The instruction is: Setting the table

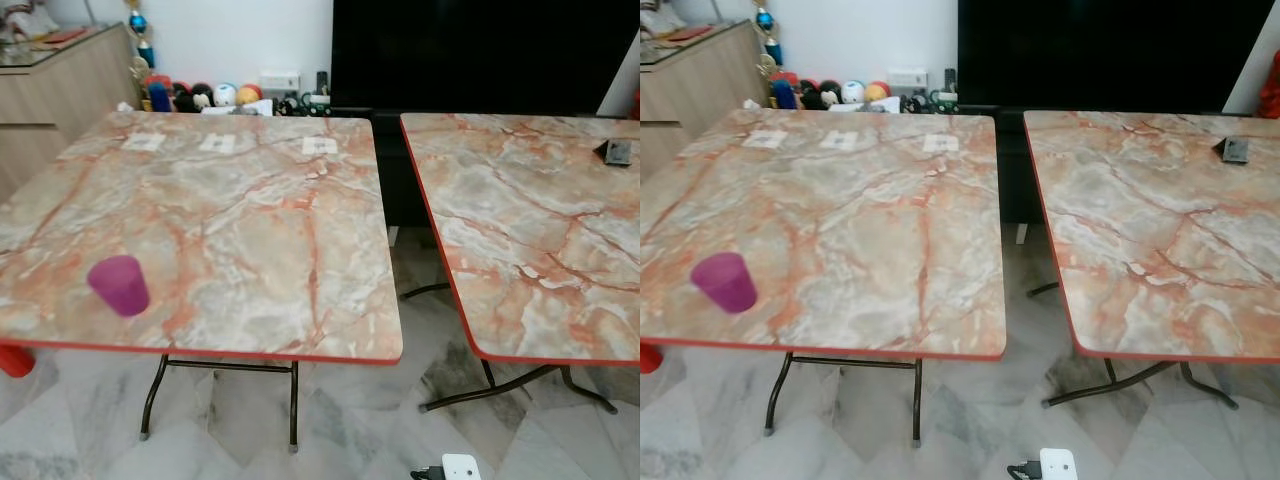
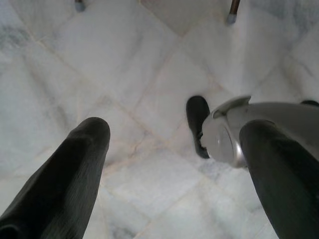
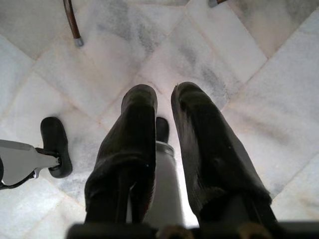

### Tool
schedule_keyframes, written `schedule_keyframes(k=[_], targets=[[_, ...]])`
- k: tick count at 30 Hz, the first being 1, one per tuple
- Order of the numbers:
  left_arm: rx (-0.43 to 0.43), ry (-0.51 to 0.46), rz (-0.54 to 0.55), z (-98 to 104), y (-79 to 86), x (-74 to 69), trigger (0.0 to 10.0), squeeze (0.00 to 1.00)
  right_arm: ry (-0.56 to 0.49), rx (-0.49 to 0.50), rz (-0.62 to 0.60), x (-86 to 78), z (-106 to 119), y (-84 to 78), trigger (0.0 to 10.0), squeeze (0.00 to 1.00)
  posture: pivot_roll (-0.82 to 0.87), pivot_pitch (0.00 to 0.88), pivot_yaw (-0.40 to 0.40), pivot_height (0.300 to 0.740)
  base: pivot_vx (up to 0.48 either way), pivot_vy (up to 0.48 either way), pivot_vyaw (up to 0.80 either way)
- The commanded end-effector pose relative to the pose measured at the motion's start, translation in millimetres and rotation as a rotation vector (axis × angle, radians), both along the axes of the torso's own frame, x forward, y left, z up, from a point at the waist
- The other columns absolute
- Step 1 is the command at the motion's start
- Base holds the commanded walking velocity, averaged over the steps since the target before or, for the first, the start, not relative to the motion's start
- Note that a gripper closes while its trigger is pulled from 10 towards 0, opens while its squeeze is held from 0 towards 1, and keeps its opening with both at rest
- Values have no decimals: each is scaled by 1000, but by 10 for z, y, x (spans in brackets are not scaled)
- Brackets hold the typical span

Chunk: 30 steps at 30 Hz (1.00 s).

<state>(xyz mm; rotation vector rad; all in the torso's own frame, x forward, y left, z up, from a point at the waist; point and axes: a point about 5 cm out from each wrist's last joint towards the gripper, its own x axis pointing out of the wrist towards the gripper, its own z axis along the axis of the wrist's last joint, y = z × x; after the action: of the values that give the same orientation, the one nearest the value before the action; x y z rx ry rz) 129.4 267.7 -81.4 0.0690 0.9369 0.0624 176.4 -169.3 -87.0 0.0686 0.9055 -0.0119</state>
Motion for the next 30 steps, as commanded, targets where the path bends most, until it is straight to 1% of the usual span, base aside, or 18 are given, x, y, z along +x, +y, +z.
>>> schedule_keyframes(k=[1,24,30], targets=[[3,13,6,-5,22,-27,10000,0,26,5,-15,-74,-36,0,10000,0,21,40,7,740,-285,0,0],[1,9,24,-9,21,-37,10000,0,37,0,-15,-99,-49,8,10000,0,23,51,5,740,-12,0,0],[0,12,26,-11,18,-37,10000,0,43,-1,-20,-115,-55,-6,10000,0,22,50,4,740,0,305,0]])
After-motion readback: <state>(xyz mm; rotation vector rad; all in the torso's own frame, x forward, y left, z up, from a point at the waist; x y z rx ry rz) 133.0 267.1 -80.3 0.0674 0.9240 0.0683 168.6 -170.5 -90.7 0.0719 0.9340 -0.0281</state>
